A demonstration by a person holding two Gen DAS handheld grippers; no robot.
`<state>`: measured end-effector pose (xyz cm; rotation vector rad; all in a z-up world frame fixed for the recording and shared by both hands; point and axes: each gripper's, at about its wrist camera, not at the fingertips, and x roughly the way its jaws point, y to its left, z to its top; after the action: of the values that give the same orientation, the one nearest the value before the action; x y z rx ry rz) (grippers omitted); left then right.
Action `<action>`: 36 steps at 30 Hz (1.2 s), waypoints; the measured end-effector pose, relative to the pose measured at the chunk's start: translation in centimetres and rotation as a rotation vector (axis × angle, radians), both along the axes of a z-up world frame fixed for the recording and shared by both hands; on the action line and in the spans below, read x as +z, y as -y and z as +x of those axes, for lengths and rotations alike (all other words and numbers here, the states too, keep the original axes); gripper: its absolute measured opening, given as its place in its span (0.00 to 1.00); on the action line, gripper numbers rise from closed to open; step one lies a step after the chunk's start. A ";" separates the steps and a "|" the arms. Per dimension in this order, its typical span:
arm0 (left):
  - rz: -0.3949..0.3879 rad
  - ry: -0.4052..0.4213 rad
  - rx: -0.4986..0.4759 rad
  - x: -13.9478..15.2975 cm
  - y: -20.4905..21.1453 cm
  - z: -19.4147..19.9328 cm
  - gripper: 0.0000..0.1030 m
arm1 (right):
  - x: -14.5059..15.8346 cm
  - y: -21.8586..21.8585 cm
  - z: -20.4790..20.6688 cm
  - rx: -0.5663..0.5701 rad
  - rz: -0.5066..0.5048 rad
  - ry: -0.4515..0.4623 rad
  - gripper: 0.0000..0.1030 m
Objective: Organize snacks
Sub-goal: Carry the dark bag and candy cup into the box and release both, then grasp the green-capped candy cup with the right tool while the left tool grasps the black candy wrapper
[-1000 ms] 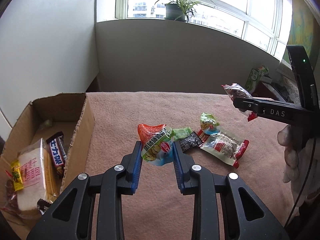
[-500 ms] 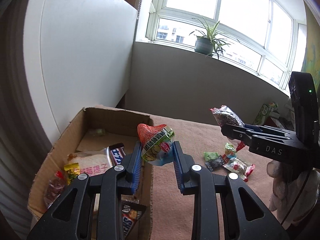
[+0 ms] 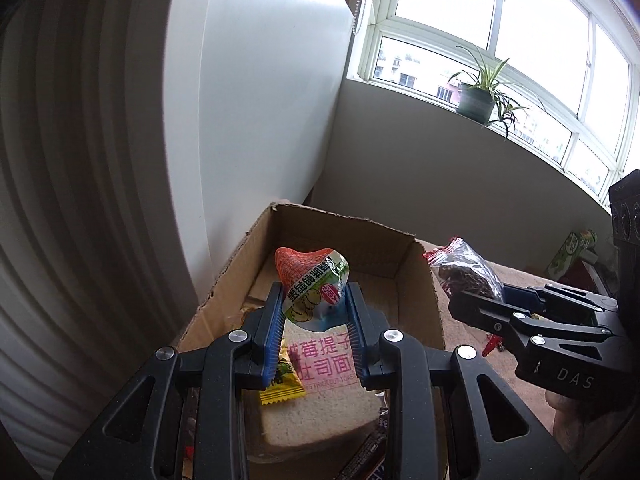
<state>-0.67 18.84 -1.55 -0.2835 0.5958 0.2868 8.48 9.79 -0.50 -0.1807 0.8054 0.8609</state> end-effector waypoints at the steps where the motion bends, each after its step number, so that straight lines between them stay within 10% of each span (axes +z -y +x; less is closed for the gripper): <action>1: -0.001 0.000 0.005 0.0 -0.2 -0.1 0.27 | -0.2 -0.4 -0.1 0.007 -0.007 0.000 0.41; 12: -0.037 0.014 0.046 0.2 -1.3 -0.6 0.50 | -0.2 -1.3 -1.3 0.027 -0.015 0.051 0.75; 36: -0.029 0.067 -0.156 1.9 6.4 2.0 0.50 | 0.6 13.7 5.3 -0.264 0.032 0.012 0.75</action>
<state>1.37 12.46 0.34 -0.2723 0.5529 0.1178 13.74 -3.91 0.09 -0.0495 0.7833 0.6227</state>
